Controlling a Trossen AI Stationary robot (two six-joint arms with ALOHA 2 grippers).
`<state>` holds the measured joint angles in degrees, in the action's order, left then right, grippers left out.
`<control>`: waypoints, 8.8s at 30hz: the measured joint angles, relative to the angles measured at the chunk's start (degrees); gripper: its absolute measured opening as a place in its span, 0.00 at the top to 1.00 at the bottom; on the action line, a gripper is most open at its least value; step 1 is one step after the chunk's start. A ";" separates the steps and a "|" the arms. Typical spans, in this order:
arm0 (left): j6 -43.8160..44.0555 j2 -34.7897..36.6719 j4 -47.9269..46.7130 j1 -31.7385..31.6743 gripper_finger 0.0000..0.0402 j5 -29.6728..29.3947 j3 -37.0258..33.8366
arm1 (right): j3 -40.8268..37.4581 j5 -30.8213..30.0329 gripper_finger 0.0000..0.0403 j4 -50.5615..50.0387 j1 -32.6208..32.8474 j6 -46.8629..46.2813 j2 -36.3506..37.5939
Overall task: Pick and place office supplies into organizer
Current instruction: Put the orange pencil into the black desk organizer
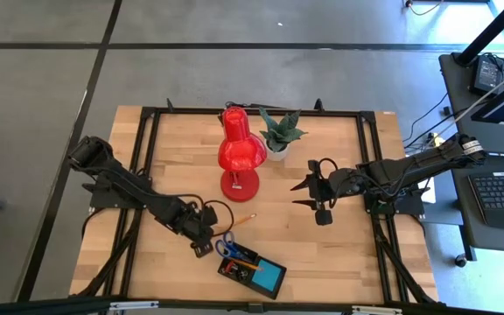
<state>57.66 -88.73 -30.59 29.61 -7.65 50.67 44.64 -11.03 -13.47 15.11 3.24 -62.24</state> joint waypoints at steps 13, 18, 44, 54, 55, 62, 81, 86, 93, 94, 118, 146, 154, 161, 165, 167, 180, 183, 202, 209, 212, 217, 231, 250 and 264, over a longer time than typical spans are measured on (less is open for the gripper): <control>-5.50 0.02 9.10 2.97 0.68 -7.97 -5.48 | 0.02 0.00 0.57 0.50 0.00 0.23 0.00; -5.46 0.00 15.66 5.27 0.61 -10.20 -9.44 | 0.02 -0.01 0.57 0.55 0.00 0.55 0.00; -3.06 -7.30 23.21 11.04 0.70 -19.90 -13.50 | 0.02 0.00 0.57 2.16 -3.06 1.61 0.00; -0.23 -7.26 22.43 11.10 0.72 -18.58 -13.50 | 0.02 0.02 0.57 2.14 -3.06 1.69 0.00; -0.09 -7.26 22.41 11.10 0.72 -18.31 -13.50 | 0.02 0.02 0.57 2.14 -3.06 1.69 0.00; 1.60 -7.21 22.19 11.57 0.72 -17.81 -13.55 | 0.02 0.02 0.57 2.14 -3.06 1.73 0.02; -2.57 -7.04 19.94 10.08 0.97 -18.20 -13.41 | 0.02 0.02 0.57 2.12 -3.06 1.50 0.00; -7.64 -7.04 19.99 9.56 0.99 -18.75 -13.37 | 0.02 0.15 0.57 2.12 -3.06 -3.37 0.02; -10.90 -7.13 20.59 8.34 0.99 -20.62 -13.39 | 0.04 0.45 0.57 2.24 -3.06 -10.19 -4.46; -10.90 -7.15 20.71 8.13 0.99 -20.81 -13.39 | 0.00 0.84 0.57 2.64 -3.06 -10.79 -5.60; -13.48 -7.50 22.93 4.11 0.99 -23.23 -13.74 | -28.57 9.65 0.57 62.37 2.09 -1.14 -10.91; -13.44 -7.54 23.28 3.67 0.99 -22.67 -13.79 | -17.26 0.99 0.57 71.56 0.15 -9.99 -43.71; -13.46 -7.54 23.30 3.67 0.99 -22.56 -13.79 | -16.83 5.90 0.57 74.92 -3.74 -11.67 -48.32; -13.46 -7.54 23.32 3.67 0.99 -22.63 -13.79 | -15.09 7.23 0.57 75.35 -4.52 -11.76 -51.10; -13.46 -7.54 23.39 3.67 0.99 -22.61 -13.79 | -12.72 7.24 0.57 74.29 -4.51 -10.34 -53.12; -13.46 -7.54 23.40 3.67 0.99 -22.41 -13.79 | -11.81 7.23 0.57 73.19 -4.57 -10.13 -53.85; -13.45 -7.52 23.44 3.67 0.99 -22.02 -13.79 | -10.82 7.03 0.62 71.42 -4.61 -9.63 -54.87; -13.44 -7.52 23.46 3.67 0.99 -22.00 -13.79 | -10.82 6.29 0.66 71.45 -4.61 -9.15 -54.88; -13.28 -7.52 23.50 3.67 0.99 -21.75 -13.79 | -10.91 6.17 0.74 72.83 -4.61 -9.22 -54.97; -12.89 -7.52 23.51 3.67 0.99 -21.78 -13.79 | -10.91 6.16 0.84 72.83 -4.61 -8.85 -54.97; -12.88 -7.52 23.50 3.67 0.99 -21.78 -13.79 | -10.96 7.06 0.91 72.58 -4.56 -8.52 -54.97; -12.34 -7.52 23.56 3.76 0.99 -22.72 -13.79 | -11.02 8.03 0.94 72.52 -4.57 -7.83 -54.97; -17.07 5.89 17.12 3.61 0.72 -16.90 -14.07 | -10.85 8.09 0.94 70.37 -5.59 -10.21 -50.45; -14.79 19.78 3.23 5.18 0.69 -16.32 -13.85 | 9.66 -8.57 0.94 -2.00 2.28 0.87 -19.03; -14.90 19.80 3.30 5.16 0.69 -18.80 -13.85 | 47.22 -12.10 0.94 -44.52 15.12 -15.14 -28.96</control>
<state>42.76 -68.93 -27.29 34.76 -26.46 36.82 91.86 -23.12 -57.99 30.23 -11.90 -91.20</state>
